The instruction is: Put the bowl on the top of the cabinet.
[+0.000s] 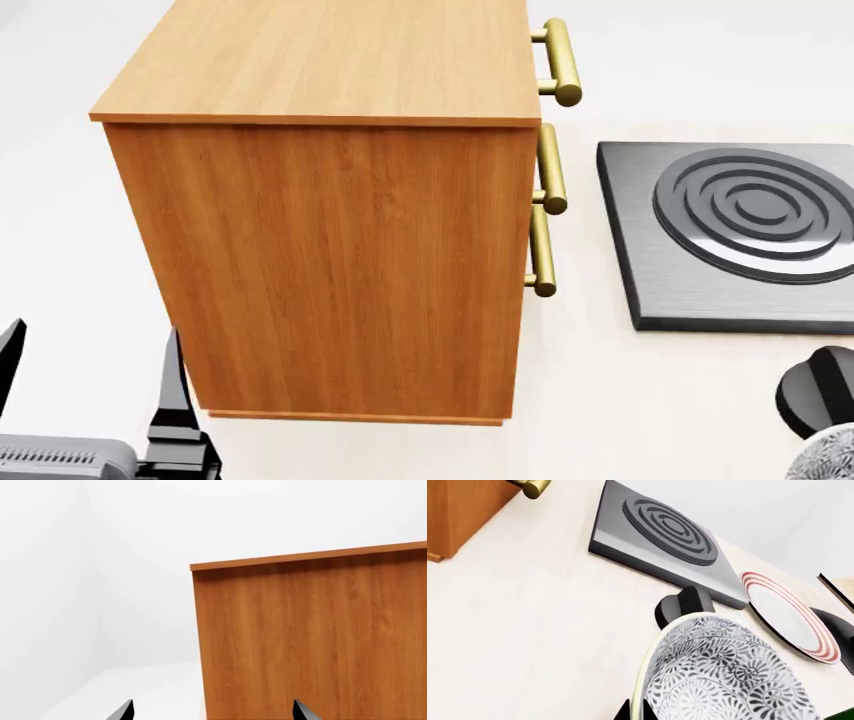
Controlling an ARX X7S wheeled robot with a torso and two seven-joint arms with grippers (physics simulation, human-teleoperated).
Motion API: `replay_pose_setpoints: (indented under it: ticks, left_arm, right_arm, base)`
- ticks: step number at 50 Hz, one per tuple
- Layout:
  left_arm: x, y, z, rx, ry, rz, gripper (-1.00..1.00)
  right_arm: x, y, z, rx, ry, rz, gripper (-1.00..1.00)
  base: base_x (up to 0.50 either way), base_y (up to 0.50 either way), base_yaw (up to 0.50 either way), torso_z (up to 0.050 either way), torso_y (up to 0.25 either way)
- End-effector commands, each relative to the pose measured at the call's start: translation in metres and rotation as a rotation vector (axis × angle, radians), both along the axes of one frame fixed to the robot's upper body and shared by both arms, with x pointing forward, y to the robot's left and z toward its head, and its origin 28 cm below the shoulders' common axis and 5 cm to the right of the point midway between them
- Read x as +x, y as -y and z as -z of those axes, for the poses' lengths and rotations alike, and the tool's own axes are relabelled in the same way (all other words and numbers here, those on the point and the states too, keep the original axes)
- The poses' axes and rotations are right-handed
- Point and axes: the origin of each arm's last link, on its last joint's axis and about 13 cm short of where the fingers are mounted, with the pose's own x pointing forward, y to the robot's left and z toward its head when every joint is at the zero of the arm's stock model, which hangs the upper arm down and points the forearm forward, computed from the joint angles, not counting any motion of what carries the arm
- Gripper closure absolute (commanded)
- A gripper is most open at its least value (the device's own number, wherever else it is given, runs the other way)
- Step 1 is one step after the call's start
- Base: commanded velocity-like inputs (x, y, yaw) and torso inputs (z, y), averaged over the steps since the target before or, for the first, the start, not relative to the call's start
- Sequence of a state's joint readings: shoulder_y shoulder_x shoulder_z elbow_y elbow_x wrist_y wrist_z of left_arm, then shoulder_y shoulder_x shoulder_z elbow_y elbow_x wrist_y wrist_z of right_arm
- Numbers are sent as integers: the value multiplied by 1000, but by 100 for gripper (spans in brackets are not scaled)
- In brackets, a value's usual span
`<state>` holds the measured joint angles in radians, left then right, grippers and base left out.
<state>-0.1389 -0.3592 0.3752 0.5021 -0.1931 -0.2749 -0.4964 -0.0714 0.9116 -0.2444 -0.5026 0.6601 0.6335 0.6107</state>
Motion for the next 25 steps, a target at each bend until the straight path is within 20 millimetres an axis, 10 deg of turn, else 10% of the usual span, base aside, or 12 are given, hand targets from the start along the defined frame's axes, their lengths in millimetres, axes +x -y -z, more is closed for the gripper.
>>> replay_pose_setpoints:
  ticks: [1,25]
  left_arm:
    - [0,0,1,-2,-1,-2,-100]
    - [-1,-1,-1,-4,1,-4,-100]
  right_arm:
    - [1,-1,-3,-1,16,-8,100]
    - [13,-10,-57,-48,190,-52,100]
  base:
    - [0,0,0,0,0]
    - [0,0,0,0,0]
